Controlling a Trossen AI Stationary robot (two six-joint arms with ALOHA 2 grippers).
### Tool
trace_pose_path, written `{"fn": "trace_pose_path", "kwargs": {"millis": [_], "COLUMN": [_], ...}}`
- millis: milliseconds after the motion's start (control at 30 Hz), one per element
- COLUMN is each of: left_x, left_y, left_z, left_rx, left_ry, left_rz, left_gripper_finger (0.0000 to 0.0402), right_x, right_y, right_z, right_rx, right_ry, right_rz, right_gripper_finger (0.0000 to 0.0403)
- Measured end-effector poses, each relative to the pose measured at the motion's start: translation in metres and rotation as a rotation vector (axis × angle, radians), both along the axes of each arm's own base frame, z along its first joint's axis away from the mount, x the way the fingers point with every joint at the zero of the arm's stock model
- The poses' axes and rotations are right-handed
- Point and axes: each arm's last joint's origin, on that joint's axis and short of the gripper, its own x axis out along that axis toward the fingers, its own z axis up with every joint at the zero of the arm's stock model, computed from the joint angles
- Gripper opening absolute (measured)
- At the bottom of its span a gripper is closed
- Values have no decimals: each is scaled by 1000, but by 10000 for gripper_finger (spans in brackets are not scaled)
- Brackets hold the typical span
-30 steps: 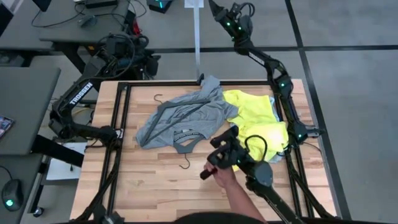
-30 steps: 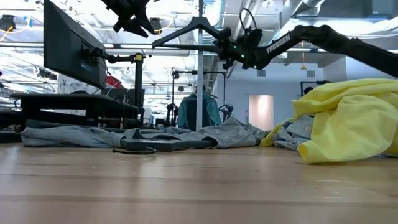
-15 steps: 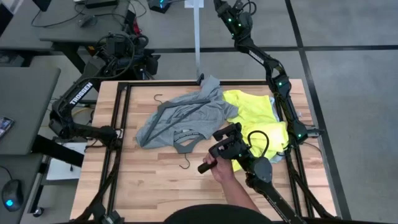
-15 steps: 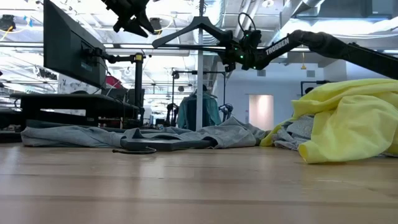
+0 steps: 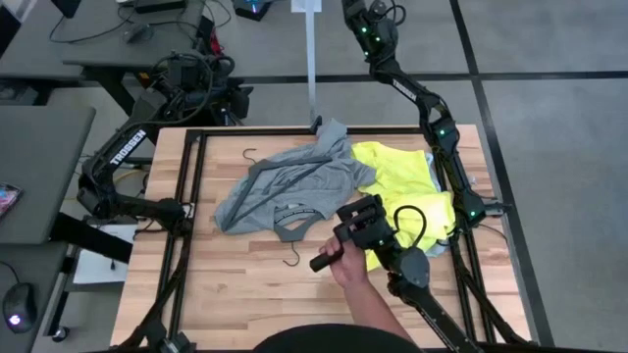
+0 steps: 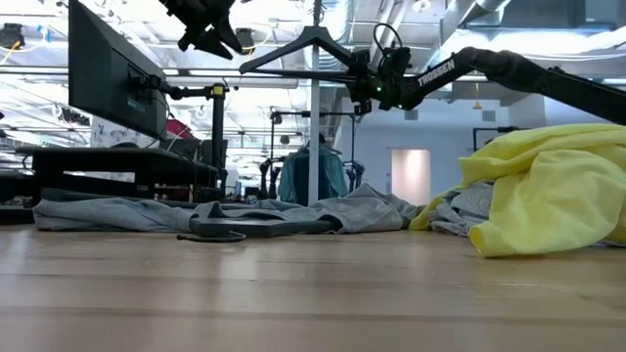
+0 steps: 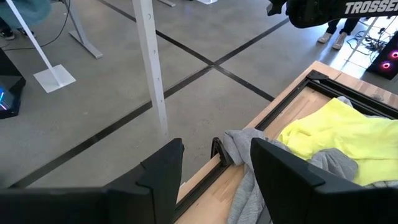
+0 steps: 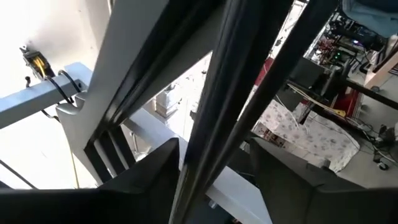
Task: Hang clothes
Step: Remove the black hanger from clothes rack
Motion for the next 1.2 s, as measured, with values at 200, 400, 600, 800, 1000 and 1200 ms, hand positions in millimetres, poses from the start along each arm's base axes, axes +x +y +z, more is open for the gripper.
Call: {"fn": "trace_pose_path", "kwargs": {"millis": [200, 400, 600, 800, 1000, 1200], "left_x": [0, 0, 0, -1, -1, -1], "left_y": [0, 0, 0, -1, -1, -1], "left_z": [0, 0, 0, -2, -3, -3], "left_rx": [0, 5, 7, -9, -15, -17], "left_ry": [0, 6, 9, 21, 25, 24], "left_rz": [0, -3, -4, -5, -5, -4], "left_gripper_finger": [173, 173, 173, 173, 173, 173], "right_x": [0, -3, -5, -3, -1, 2], "right_y": [0, -2, -2, 0, 2, 2], "right_z": [0, 0, 2, 3, 3, 3], "right_rx": [23, 25, 10, 7, 11, 68], "right_ry": [-35, -47, -59, -67, -77, -95], "right_rz": [27, 27, 25, 81, 81, 17], "right_gripper_finger": [85, 20, 8, 36, 119, 195]}}
